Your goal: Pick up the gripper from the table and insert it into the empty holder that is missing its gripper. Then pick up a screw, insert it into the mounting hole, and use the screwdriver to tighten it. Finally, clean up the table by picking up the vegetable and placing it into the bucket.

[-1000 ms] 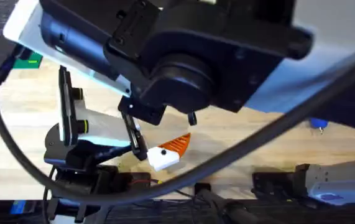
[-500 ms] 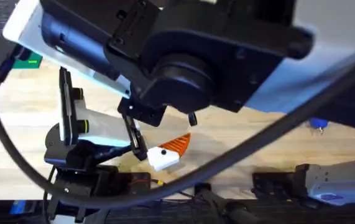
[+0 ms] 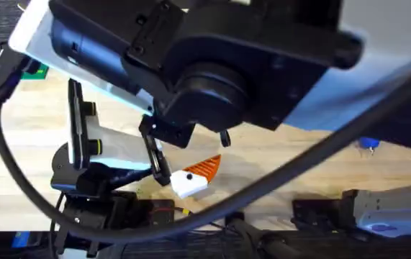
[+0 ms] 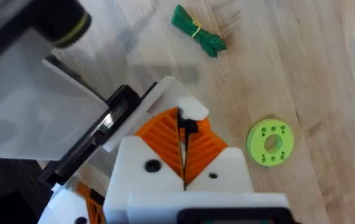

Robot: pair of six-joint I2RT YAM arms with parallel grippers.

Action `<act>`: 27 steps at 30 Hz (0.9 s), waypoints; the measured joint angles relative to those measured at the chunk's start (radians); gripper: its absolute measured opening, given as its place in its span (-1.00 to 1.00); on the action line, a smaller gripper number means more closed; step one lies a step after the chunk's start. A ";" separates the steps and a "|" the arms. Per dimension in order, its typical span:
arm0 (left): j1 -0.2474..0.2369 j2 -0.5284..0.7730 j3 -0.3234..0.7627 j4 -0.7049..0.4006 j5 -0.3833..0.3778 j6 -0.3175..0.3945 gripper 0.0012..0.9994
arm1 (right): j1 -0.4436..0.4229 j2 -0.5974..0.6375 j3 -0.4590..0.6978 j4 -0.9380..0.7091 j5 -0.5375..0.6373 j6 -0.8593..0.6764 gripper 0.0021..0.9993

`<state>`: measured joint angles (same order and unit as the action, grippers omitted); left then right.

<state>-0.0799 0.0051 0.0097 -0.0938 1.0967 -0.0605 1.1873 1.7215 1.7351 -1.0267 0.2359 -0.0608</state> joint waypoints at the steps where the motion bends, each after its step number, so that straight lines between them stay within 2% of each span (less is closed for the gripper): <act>1: 0.000 0.000 0.000 0.000 0.000 0.000 0.99 | 0.000 0.000 0.000 0.000 0.000 0.000 -0.99; 17: 0.000 0.000 -0.001 -0.006 0.007 0.000 0.99 | 0.000 0.035 0.001 0.005 -0.013 0.001 -0.96; 19: 0.000 0.000 -0.002 -0.007 0.008 -0.001 0.99 | 0.000 0.035 0.001 0.006 -0.008 0.004 -0.53; 22: 0.001 0.000 -0.002 -0.007 0.007 -0.005 0.99 | -0.012 0.031 0.006 0.001 0.032 0.001 0.37; 23: 0.001 0.000 -0.002 -0.007 0.007 -0.005 0.99 | -0.018 0.028 0.008 0.000 0.043 -0.001 0.60; 25: 0.001 0.000 -0.002 -0.007 0.007 -0.004 0.99 | -0.027 0.024 0.010 -0.001 0.055 0.000 0.83; 27: 0.001 0.000 -0.003 -0.007 0.007 -0.005 0.99 | -0.027 0.023 0.010 -0.001 0.058 0.000 0.87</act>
<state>-0.0788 0.0055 0.0071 -0.1005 1.1034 -0.0650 1.1599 1.7446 1.7454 -1.0275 0.2936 -0.0604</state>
